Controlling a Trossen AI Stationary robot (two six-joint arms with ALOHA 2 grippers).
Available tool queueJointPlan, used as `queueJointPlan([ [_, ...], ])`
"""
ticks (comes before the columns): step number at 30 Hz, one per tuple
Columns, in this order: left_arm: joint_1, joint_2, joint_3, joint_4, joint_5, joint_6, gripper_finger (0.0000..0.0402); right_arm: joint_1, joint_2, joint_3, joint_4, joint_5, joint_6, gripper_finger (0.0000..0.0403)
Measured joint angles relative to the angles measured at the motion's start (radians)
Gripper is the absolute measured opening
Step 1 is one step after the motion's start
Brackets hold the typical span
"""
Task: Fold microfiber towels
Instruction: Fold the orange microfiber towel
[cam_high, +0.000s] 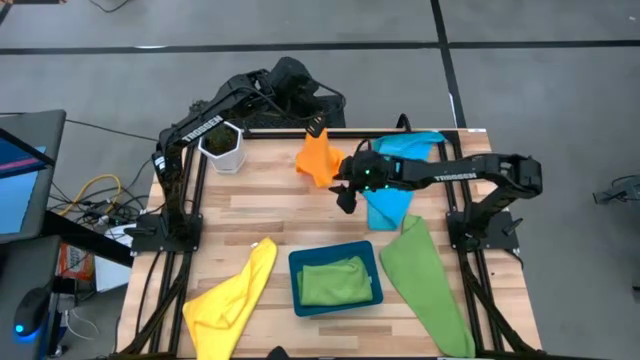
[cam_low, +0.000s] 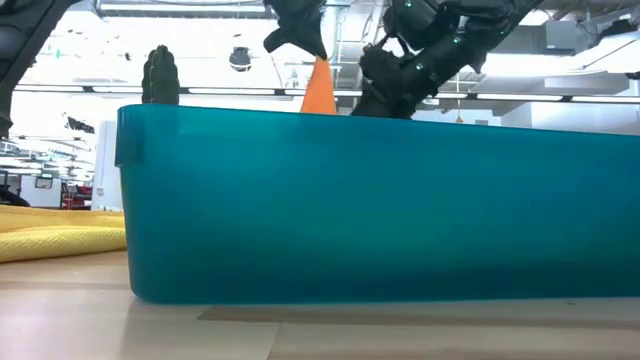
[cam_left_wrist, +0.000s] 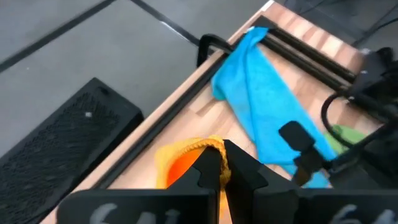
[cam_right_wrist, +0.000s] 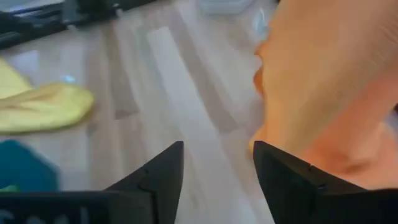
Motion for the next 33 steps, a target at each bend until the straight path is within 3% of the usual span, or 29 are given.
queueJointPlan([
  [6,0.011,0.010,0.000,0.057,0.086,-0.065,0.0000,0.072,0.052,0.003,0.141,0.146,-0.066,0.0223],
  [10,0.021,0.010,0.001,0.060,0.083,-0.088,0.0000,0.085,0.099,0.009,0.201,0.306,-0.071,0.0223],
  [13,0.020,0.010,0.001,0.063,0.083,-0.103,0.0000,0.076,0.143,0.047,0.215,0.368,-0.041,0.0223],
  [20,0.020,0.010,0.001,0.096,0.083,-0.104,0.0000,0.090,0.263,0.185,0.200,0.425,0.043,0.0223],
  [27,0.020,0.010,0.001,0.101,0.109,-0.112,0.0000,0.105,0.385,0.345,0.102,0.661,0.014,0.0223],
  [33,0.017,0.010,0.001,0.101,0.157,-0.130,0.0000,0.079,0.414,0.397,0.152,0.649,0.047,0.0223],
])
